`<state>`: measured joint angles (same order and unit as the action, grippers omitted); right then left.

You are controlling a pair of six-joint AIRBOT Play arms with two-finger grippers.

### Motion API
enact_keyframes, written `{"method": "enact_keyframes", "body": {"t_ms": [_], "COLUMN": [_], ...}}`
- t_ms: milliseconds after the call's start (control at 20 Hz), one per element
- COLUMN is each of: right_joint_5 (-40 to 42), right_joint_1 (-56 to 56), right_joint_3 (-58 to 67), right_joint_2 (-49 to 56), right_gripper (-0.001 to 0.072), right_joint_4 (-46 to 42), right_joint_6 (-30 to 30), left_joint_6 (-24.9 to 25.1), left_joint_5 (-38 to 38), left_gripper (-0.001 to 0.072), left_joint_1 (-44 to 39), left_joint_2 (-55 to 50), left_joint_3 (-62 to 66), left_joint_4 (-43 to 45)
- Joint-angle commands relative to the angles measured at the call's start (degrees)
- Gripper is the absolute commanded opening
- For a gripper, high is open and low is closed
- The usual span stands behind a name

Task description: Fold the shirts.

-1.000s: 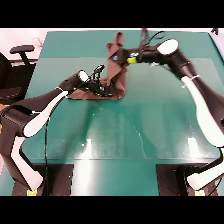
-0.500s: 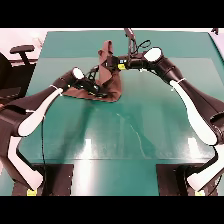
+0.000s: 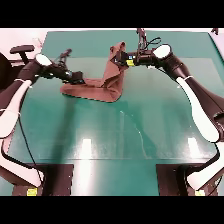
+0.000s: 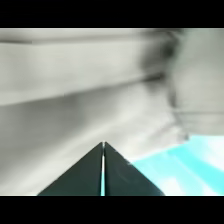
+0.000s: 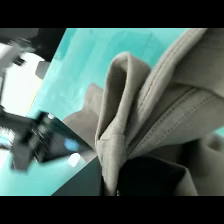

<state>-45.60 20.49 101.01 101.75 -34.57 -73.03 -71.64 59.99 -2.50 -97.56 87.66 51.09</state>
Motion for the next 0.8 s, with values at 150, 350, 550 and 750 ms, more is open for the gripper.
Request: {"method": "enact_keyframes", "body": {"t_ms": [150, 350, 550, 750], "right_joint_5": [5.9, 11.3, 13.8, 8.3], "right_joint_1": [5.5, 9.0, 12.8, 16.7], "right_joint_3": [0.1, 0.1, 4.9, 18.6], "right_joint_2": [2.1, 5.6, 9.9, 15.6], "right_gripper": [0.0017, 0.0017, 0.0021, 0.0523], "right_joint_4": [0.1, 0.7, 3.4, 9.5], "right_joint_6": [-3.6, -7.1, -9.9, -8.9], "left_joint_6": [0.6, 0.7, 1.7, 2.2], "left_joint_5": [3.2, 4.2, 4.1, 4.1], "left_gripper": [0.0020, 0.0020, 0.0020, 0.0020], "left_joint_1": [9.3, 10.0, 10.0, 10.0], "left_joint_2": [2.5, 2.5, 2.5, 2.5], "left_joint_3": [0.5, 0.5, 0.5, 0.5], "left_joint_4": [-0.9, -1.3, -3.2, -3.2]}}
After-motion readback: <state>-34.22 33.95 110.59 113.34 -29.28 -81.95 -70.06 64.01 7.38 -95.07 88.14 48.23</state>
